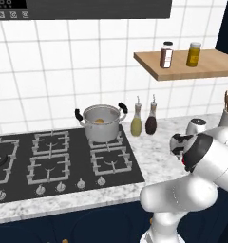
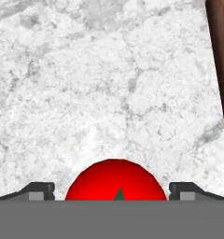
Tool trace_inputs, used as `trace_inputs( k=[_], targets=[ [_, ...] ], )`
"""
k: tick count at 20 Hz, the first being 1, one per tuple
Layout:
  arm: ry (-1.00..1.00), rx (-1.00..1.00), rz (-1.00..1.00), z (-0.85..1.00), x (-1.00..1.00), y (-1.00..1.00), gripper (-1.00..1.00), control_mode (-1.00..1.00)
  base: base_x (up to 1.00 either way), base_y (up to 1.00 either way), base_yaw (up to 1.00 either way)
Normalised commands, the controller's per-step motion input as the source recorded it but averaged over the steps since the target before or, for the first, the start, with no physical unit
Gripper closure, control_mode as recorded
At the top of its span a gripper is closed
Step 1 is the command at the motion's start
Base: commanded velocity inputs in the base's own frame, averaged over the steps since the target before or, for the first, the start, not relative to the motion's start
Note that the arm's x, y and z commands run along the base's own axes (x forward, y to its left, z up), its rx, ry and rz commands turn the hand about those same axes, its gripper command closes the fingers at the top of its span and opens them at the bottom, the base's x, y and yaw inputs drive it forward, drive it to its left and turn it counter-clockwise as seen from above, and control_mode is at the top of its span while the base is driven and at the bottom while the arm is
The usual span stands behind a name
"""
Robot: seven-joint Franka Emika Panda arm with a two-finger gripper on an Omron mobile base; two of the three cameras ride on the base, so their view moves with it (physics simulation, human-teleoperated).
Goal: Put the tomato and potato in the pot. Retrieve the spatula and lightly stir the vegetables in the pot.
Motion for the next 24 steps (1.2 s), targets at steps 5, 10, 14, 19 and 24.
trace_inputs(
  k=[5, 10, 14, 19, 24],
  targets=[
    [0.00, 0.02, 0.02, -0.03, -0.06, 0.00, 1.00, -1.00, 0.00, 0.00, 0.00],
    [-0.11, 0.00, 0.02, 0.67, -0.37, 0.53, 1.00, -1.00, 0.00, 0.00, 0.00],
    [-0.19, -0.08, 0.10, 0.70, -0.08, 1.00, 1.00, -1.00, 0.00, 0.00, 0.00],
    [-0.06, -0.07, 0.10, 0.82, 0.11, 1.00, 1.00, -1.00, 0.00, 0.00, 0.00],
    [-0.05, 0.00, 0.11, 0.89, 0.30, 1.00, 1.00, -1.00, 0.00, 0.00, 0.00]
  ],
)
